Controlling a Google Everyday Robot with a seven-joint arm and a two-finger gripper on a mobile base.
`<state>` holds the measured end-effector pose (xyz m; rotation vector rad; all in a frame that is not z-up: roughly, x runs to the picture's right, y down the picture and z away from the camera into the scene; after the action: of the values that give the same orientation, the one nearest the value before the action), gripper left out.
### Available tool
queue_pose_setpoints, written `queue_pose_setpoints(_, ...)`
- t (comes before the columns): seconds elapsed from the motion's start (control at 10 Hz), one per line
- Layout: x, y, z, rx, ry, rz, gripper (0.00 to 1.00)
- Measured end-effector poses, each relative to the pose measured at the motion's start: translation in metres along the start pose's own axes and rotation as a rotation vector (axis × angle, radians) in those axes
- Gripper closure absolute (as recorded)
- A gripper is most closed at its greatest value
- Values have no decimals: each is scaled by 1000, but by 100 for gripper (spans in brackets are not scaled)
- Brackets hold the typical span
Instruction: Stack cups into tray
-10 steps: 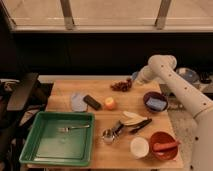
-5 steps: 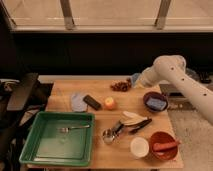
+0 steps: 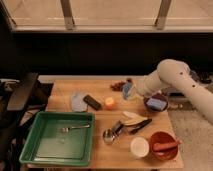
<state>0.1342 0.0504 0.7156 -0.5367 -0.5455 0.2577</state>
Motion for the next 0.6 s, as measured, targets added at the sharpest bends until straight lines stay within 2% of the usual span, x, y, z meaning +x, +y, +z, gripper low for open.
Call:
queue_pose_setpoints(0.1,-3,10,-3,-38,-41,-1,100)
queue_pose_setpoints(0.2,-6,12,-2,-47,-52,-5,100)
queue_pose_setpoints(0.6,-6,12,-2,-47,-52,-5,100)
